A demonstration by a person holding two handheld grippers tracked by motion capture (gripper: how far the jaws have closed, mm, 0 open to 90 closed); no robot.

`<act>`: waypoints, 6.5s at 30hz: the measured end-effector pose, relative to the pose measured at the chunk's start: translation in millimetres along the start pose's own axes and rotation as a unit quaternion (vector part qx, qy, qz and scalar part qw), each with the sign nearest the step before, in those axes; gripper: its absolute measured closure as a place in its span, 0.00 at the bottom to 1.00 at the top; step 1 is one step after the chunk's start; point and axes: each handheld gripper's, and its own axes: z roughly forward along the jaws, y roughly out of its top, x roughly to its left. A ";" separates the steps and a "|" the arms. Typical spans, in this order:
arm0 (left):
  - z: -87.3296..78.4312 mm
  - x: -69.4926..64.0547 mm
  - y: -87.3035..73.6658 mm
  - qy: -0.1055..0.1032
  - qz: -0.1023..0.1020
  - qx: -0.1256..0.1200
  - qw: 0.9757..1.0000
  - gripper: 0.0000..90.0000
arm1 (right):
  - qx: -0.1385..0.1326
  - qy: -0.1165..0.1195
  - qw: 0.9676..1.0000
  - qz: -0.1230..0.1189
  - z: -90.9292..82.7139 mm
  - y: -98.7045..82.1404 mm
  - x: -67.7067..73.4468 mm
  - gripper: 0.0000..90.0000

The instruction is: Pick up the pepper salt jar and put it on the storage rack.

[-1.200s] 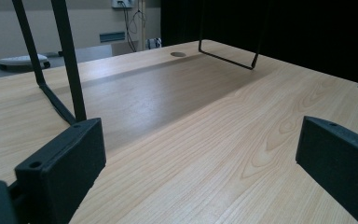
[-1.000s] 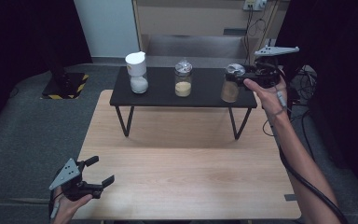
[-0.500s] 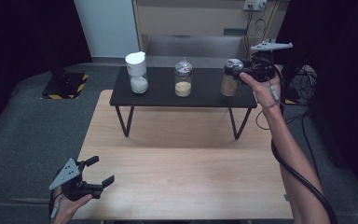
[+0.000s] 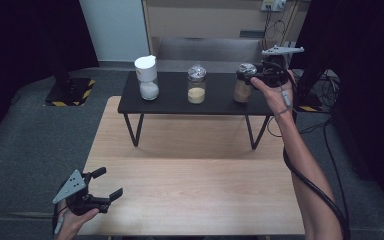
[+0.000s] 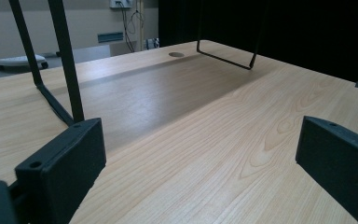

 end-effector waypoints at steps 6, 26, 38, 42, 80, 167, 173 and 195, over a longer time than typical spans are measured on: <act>0.0 0.1 0.1 0.000 0.000 0.000 1.000 0.00 | -0.001 -0.002 1.000 0.006 3.4 -2.6 -2.1 0.39; 0.0 -0.2 0.5 0.000 0.002 0.001 1.000 0.00 | 0.002 -0.002 1.000 0.012 8.8 -10.2 -3.6 0.39; 0.0 -0.7 0.9 0.000 0.003 0.002 1.000 0.00 | -0.026 -0.004 1.000 0.012 5.1 -20.9 -4.3 0.24; 0.0 -0.8 0.9 0.000 0.002 0.002 1.000 0.00 | -0.044 -0.001 0.999 0.011 0.1 -24.4 -4.9 0.14; 0.9 -1.5 1.6 0.003 0.000 0.001 1.000 0.00 | -0.099 0.080 0.991 -0.027 -75.0 -53.3 10.2 0.06; -1.7 -1.7 0.5 0.000 0.000 -0.004 1.000 0.00 | -0.058 0.108 0.992 -0.004 -140.9 -265.1 54.9 0.06; -1.7 -1.7 0.7 0.000 0.001 -0.003 1.000 0.00 | -0.045 0.106 0.993 -0.008 -138.1 -271.1 57.0 0.06; -0.8 -1.5 1.1 -0.008 0.008 -0.005 1.000 0.00 | -0.040 0.117 0.992 -0.003 -133.2 -284.3 52.2 0.07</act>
